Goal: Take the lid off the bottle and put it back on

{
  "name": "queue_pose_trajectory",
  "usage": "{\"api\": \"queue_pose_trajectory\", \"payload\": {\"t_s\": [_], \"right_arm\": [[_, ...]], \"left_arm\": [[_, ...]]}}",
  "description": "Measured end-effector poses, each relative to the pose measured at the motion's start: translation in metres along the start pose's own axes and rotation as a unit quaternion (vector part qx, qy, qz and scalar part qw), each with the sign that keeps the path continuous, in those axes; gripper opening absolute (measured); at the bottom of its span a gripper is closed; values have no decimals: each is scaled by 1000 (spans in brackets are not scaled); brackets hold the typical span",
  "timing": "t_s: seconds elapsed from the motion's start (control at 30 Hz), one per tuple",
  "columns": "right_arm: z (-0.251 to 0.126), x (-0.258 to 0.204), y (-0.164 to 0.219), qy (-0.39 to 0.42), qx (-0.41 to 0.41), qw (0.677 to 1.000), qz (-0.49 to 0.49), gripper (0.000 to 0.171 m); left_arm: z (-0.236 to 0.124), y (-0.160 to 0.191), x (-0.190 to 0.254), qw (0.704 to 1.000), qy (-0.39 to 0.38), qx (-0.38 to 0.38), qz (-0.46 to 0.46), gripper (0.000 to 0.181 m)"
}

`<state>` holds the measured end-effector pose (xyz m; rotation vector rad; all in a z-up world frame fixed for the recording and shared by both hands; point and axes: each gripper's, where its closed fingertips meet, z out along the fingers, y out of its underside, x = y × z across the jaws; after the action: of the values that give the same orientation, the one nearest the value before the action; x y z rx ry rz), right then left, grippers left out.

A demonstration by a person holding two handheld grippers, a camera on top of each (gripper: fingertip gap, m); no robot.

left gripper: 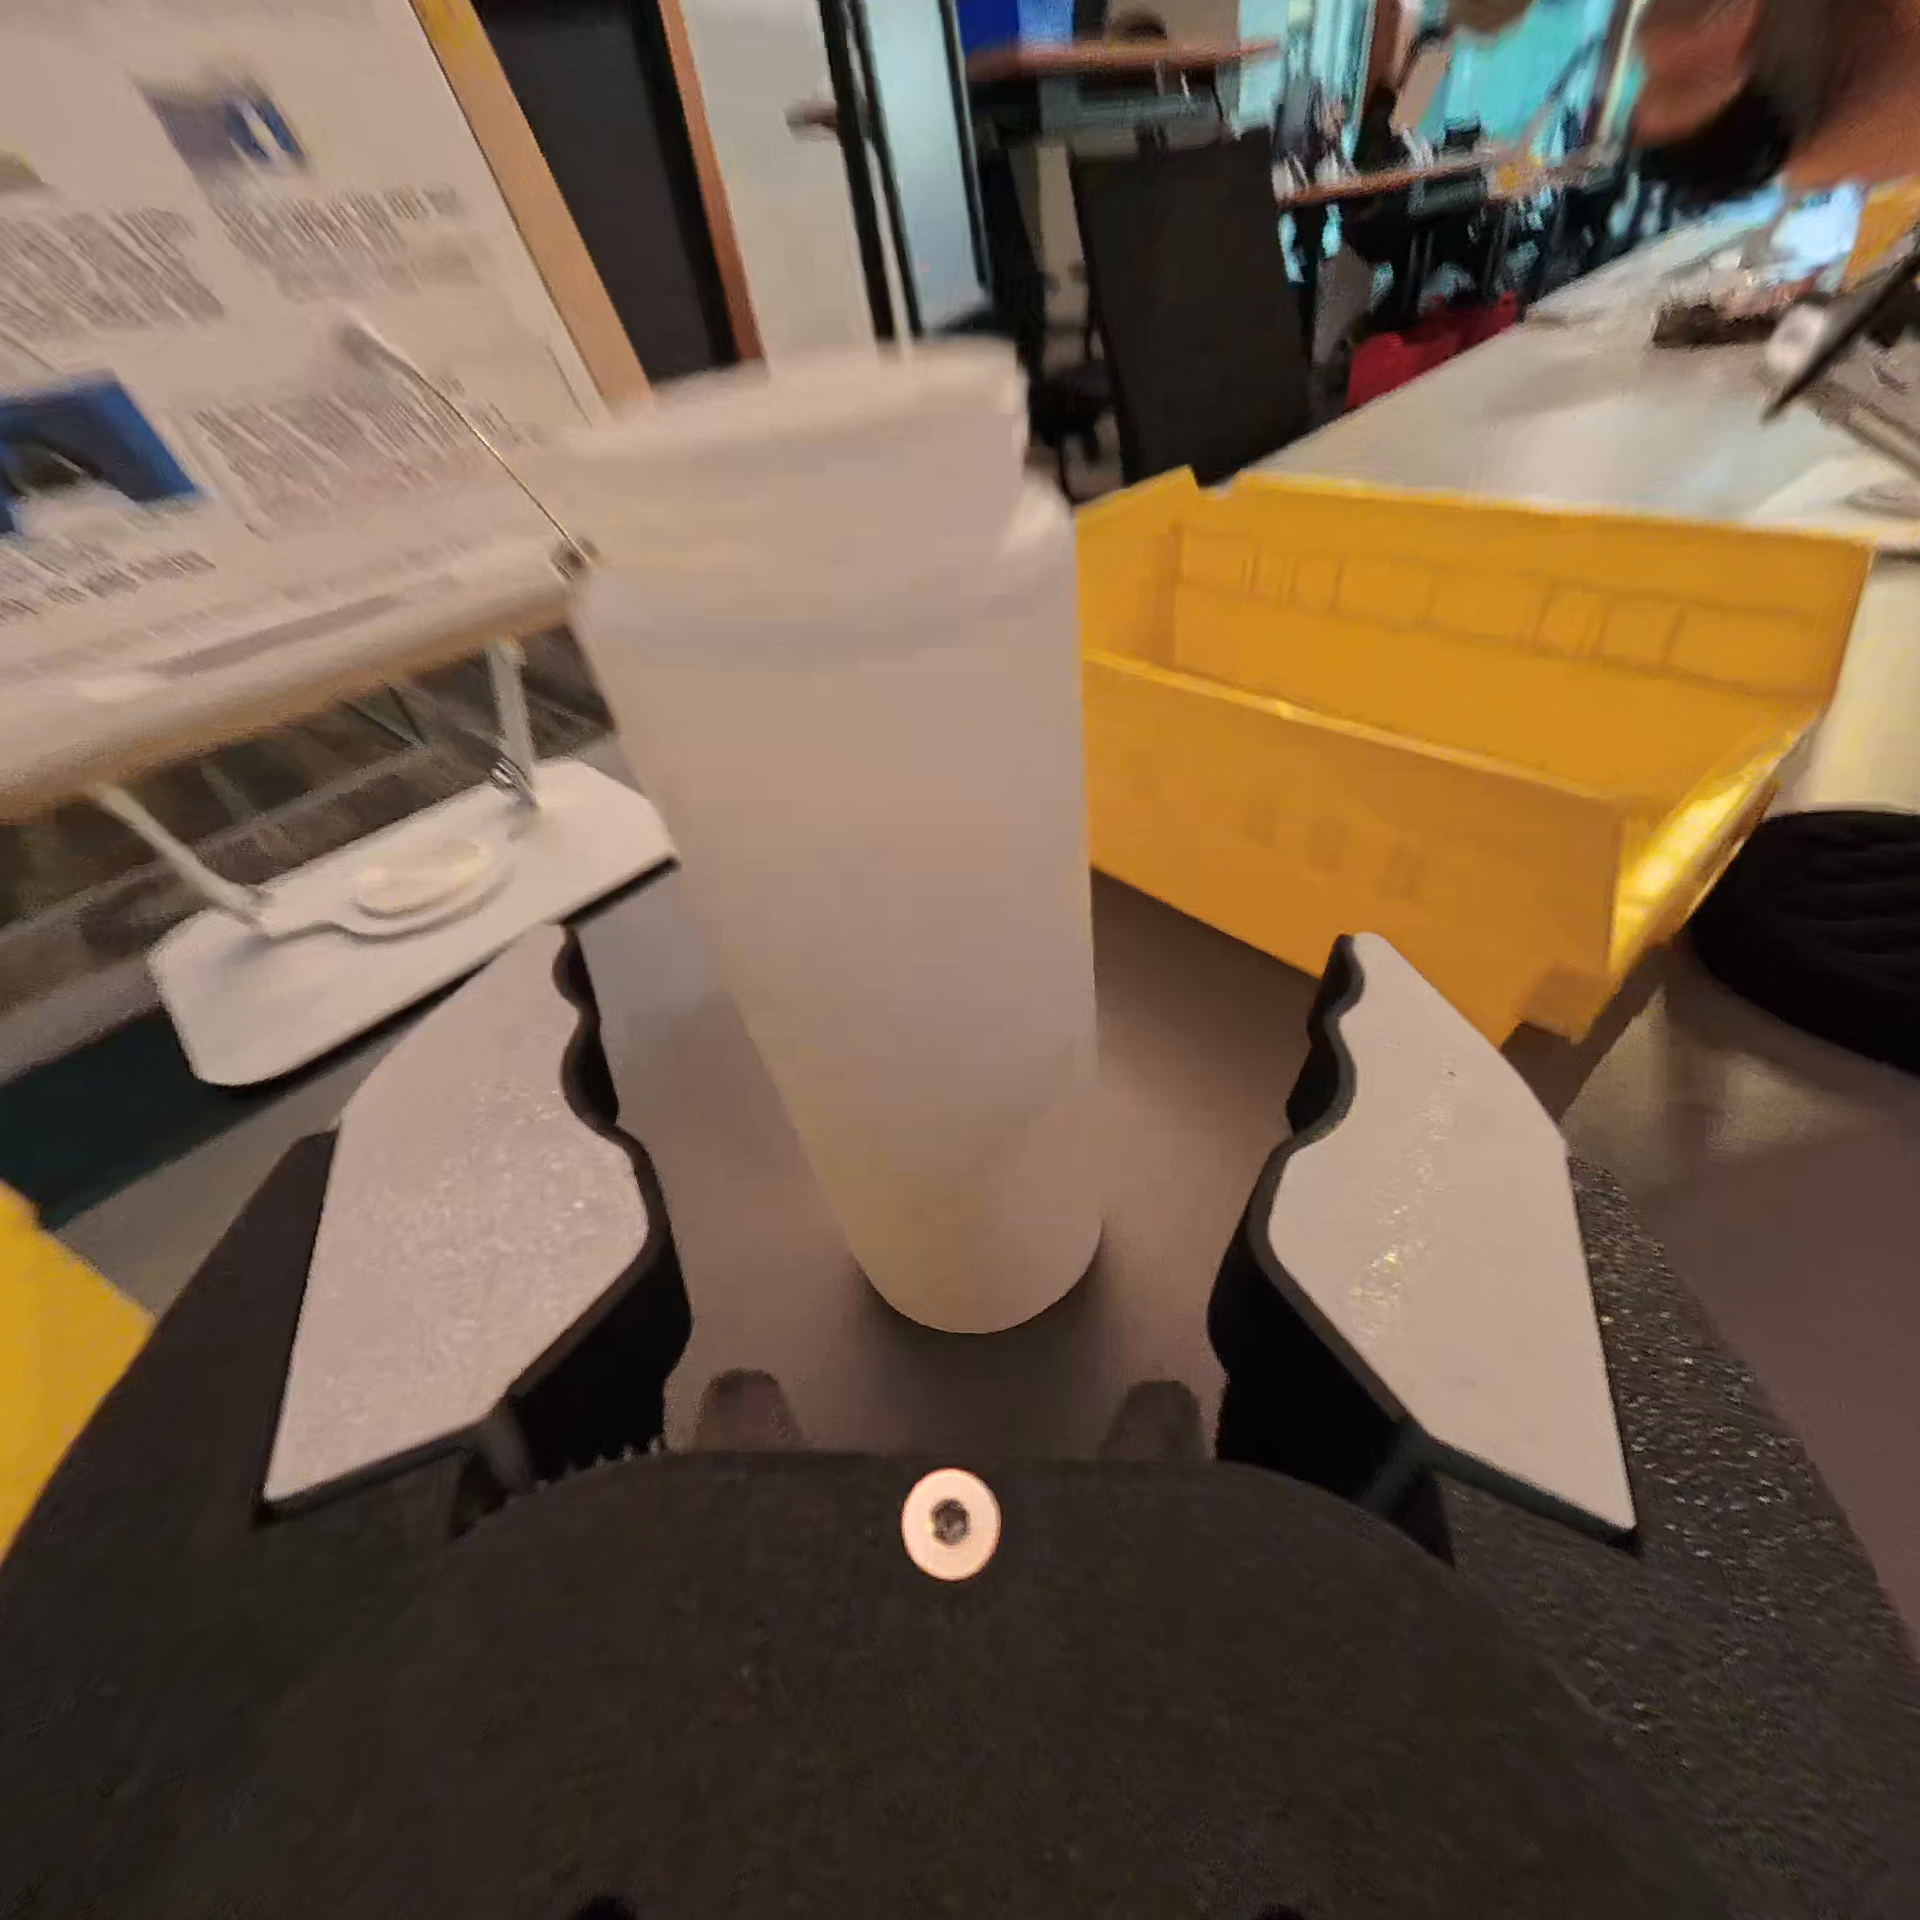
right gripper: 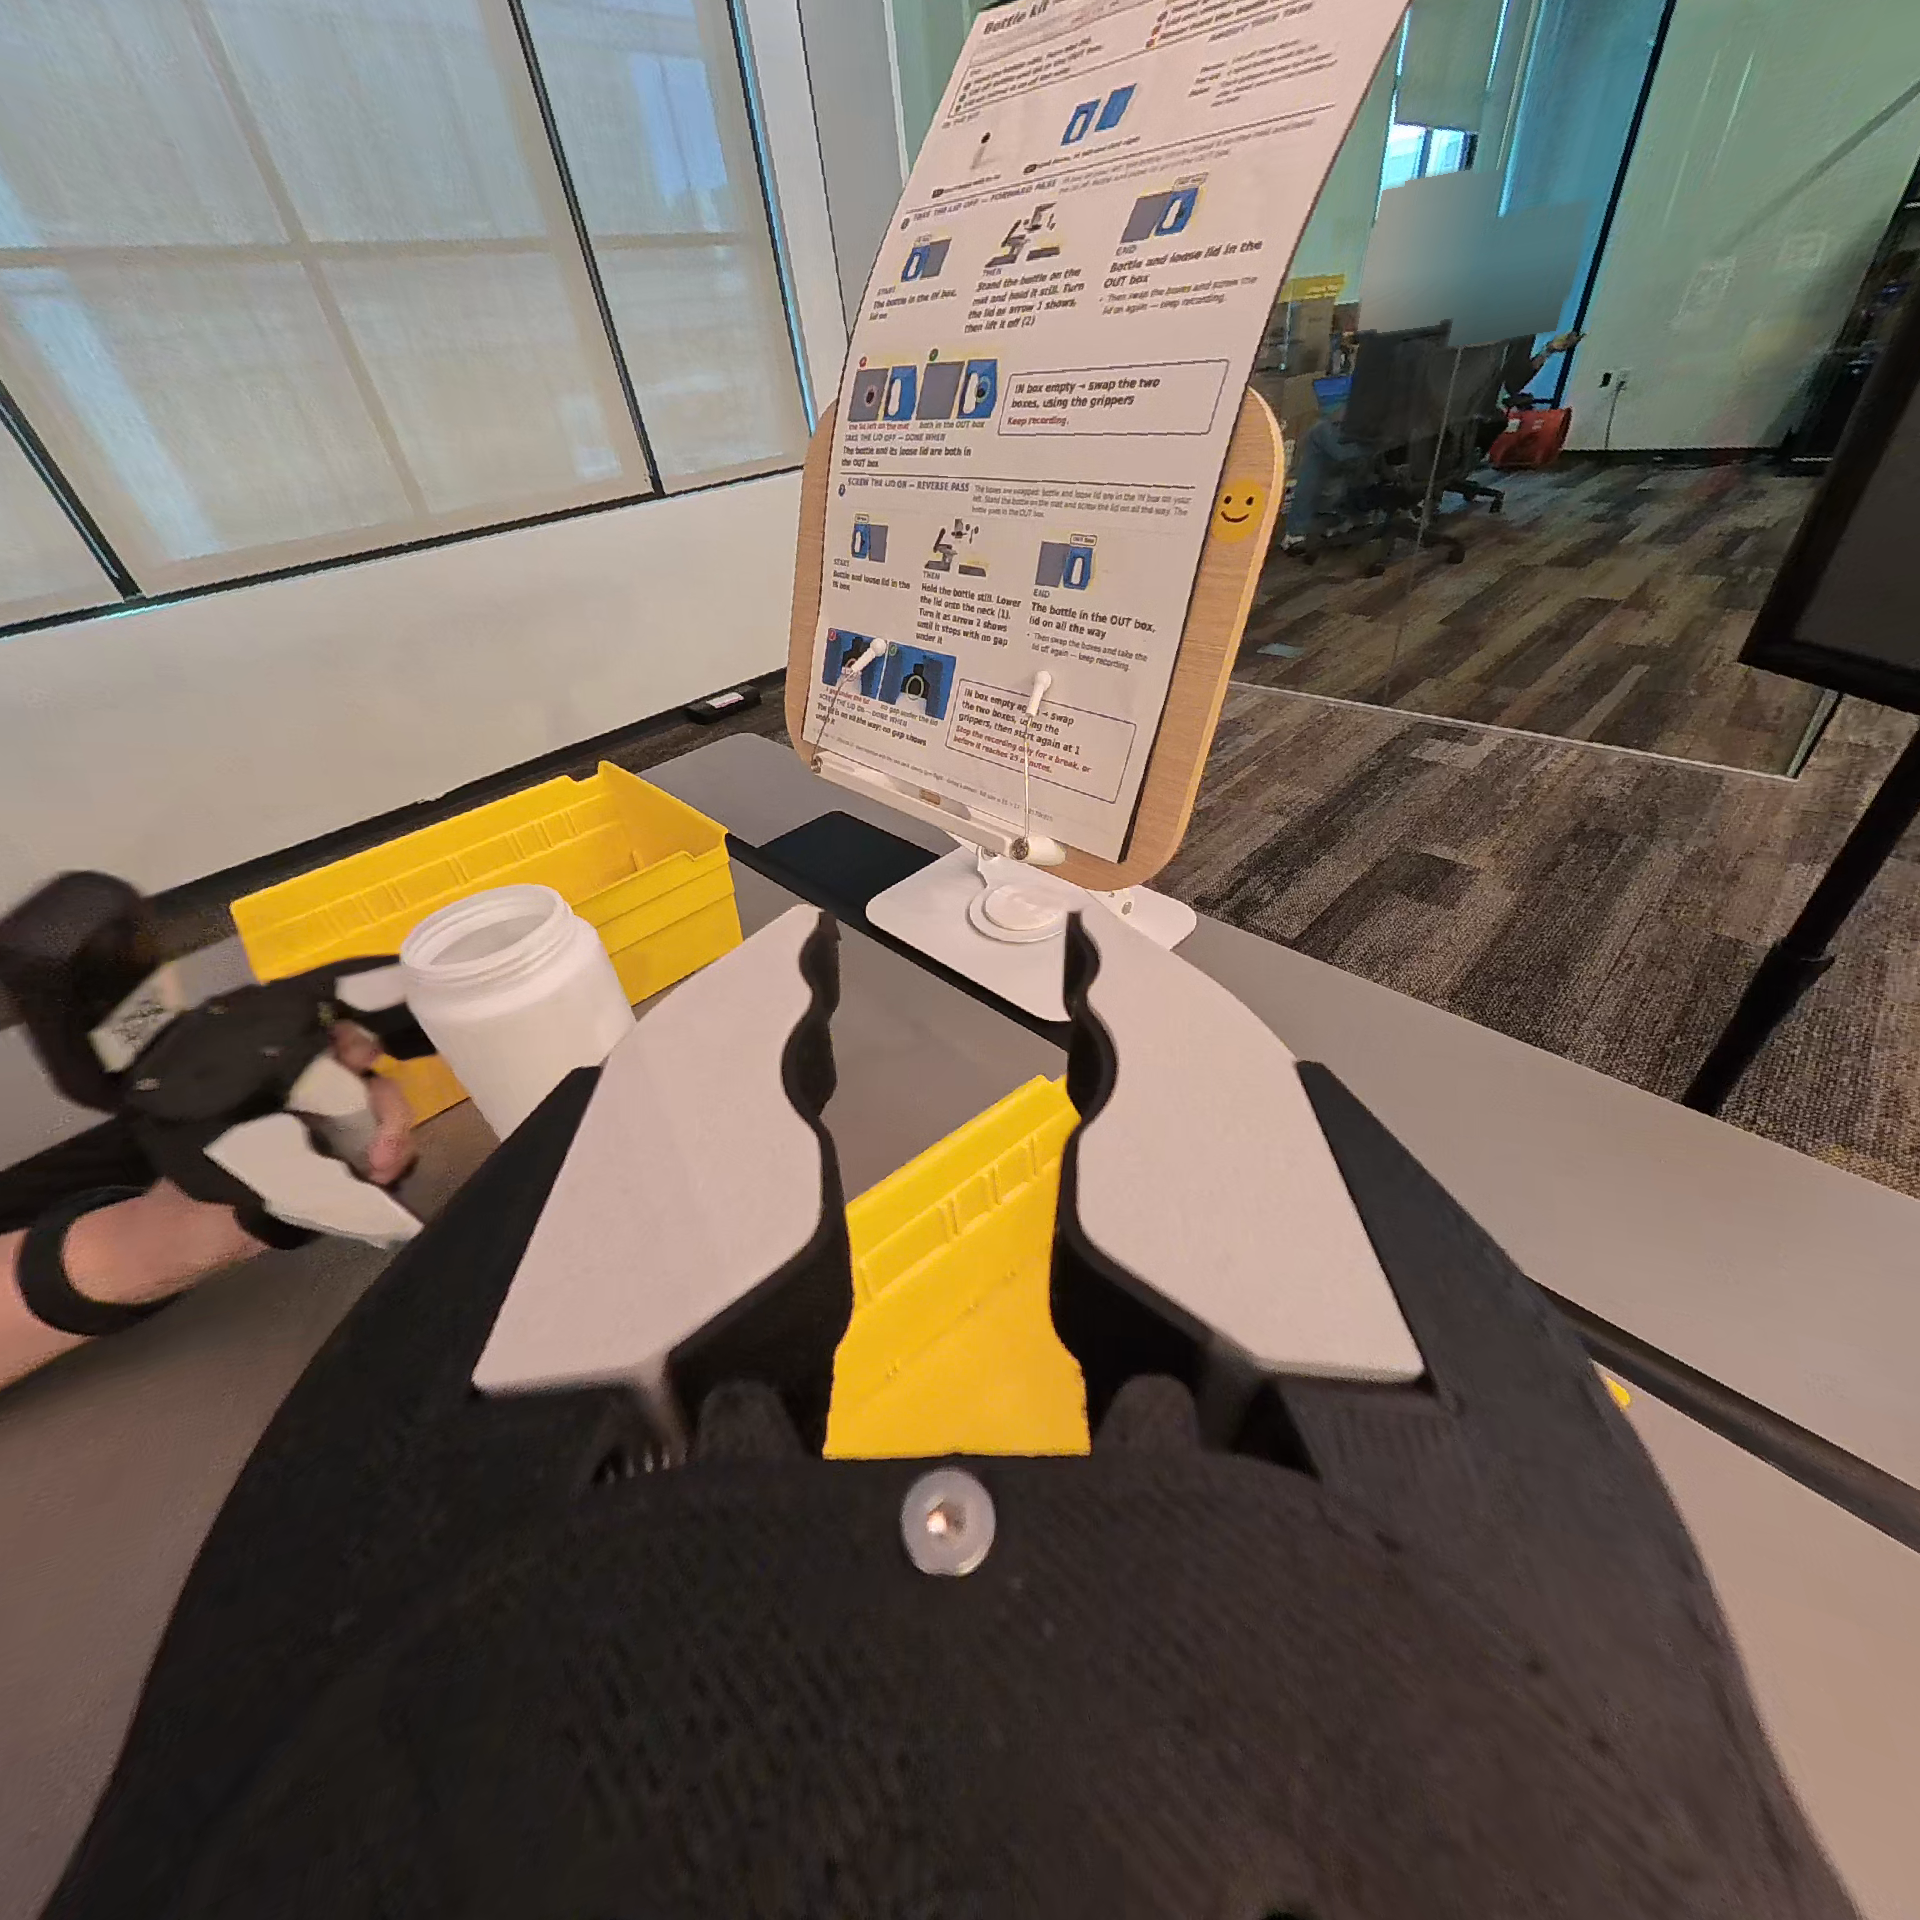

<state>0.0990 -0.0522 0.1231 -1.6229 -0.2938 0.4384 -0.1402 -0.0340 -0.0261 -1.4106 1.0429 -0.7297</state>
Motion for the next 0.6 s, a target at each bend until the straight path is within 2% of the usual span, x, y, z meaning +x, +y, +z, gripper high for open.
{"api": "queue_pose_trajectory", "payload": {"t_s": [0.07, 0.13, 0.17, 0.23, 0.3, 0.37, 0.47, 0.6], "right_arm": [[-1, 3, 1, 3, -1, 1000, 3, 42], [-2, 4, 1, 4, 0, 1000, 6, 42], [-3, 4, 0, 4, 2, 1000, 6, 42], [-4, 4, -1, 4, 4, 1000, 6, 42], [-5, 3, -2, 4, 6, 1000, 7, 42], [-3, 1, -2, 3, 2, 1000, 4, 42], [0, -1, 2, 8, -15, 1000, -6, 42], [2, -1, 9, 18, -42, 999, -21, 43]], "left_arm": [[-28, -27, -4, 998, -32, 58, 19, 118], [-63, -54, -16, 990, -75, 105, 54, 94], [-79, -64, -29, 986, -103, 105, 72, 84], [-105, -72, -67, 983, -146, 65, 93, 97], [-125, -69, -114, 981, -169, 18, 88, 96], [-132, -47, -164, 983, -173, -44, 51, 94], [-124, 14, -216, 975, -146, -170, -1, 94], [-97, 93, -227, 956, -73, -283, 2, 101]]}}
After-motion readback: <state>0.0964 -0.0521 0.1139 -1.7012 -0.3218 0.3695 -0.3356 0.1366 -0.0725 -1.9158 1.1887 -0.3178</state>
